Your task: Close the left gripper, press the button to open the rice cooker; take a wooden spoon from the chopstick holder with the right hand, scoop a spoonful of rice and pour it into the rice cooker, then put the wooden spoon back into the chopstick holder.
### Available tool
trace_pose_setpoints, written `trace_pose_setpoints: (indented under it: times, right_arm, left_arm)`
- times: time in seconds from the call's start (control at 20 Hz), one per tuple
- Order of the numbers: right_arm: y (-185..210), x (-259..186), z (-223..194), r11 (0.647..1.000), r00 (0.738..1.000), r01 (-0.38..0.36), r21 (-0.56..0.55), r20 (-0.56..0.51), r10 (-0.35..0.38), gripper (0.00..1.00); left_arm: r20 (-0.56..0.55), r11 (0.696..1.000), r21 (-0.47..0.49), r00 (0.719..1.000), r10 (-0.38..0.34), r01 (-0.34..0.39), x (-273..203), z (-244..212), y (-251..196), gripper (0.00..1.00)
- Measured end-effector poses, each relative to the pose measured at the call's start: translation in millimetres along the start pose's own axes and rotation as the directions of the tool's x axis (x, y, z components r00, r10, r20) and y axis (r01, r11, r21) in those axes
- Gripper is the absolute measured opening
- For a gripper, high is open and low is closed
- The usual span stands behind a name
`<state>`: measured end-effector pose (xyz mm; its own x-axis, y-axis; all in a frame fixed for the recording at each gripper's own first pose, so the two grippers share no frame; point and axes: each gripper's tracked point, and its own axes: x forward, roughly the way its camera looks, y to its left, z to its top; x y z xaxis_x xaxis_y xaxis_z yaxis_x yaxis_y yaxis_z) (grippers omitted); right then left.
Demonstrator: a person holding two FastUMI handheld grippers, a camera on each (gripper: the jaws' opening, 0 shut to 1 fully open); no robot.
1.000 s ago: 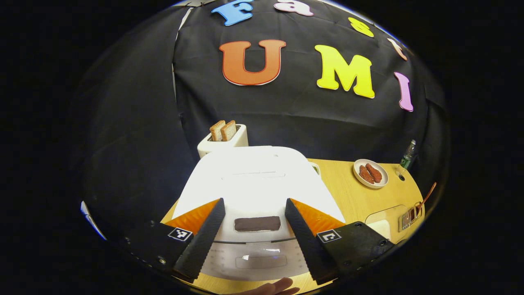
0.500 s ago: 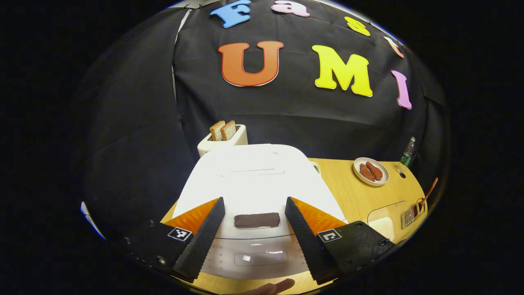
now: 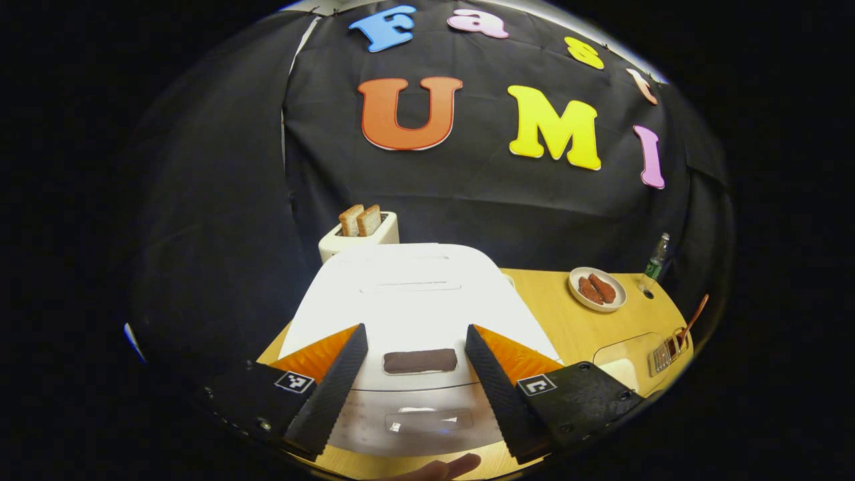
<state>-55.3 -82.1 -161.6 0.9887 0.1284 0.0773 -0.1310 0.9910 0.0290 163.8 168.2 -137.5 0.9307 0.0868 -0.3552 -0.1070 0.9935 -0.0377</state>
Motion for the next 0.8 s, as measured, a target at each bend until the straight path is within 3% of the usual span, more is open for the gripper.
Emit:
trace_pose_setpoints:
  times: [0.2, 0.35, 0.6, 0.8]
  right_arm:
    - [-2, -16, 6, 1.0, 1.0, 0.024, -0.017, 0.009, -0.024, 0.99]
    - [4, -27, 11, 0.999, 0.999, 0.027, -0.032, 0.021, -0.026, 0.99]
    - [13, -39, 18, 0.999, 0.999, 0.007, -0.035, 0.044, -0.006, 0.99]
    - [10, -43, 14, 1.0, 0.999, 0.0, -0.03, 0.035, 0.001, 1.0]
  left_arm:
    - [0.07, 0.995, -0.073, 0.996, -0.06, 0.066, -18, 11, -12, 0.93]
    - [0.154, 0.993, -0.092, 0.986, -0.057, 0.072, -41, 29, -10, 0.92]
    - [0.288, 0.99, -0.088, 0.955, -0.077, 0.106, -102, 52, -30, 0.94]
    - [0.364, 0.997, -0.024, 0.93, -0.054, 0.067, -144, 51, -44, 0.94]
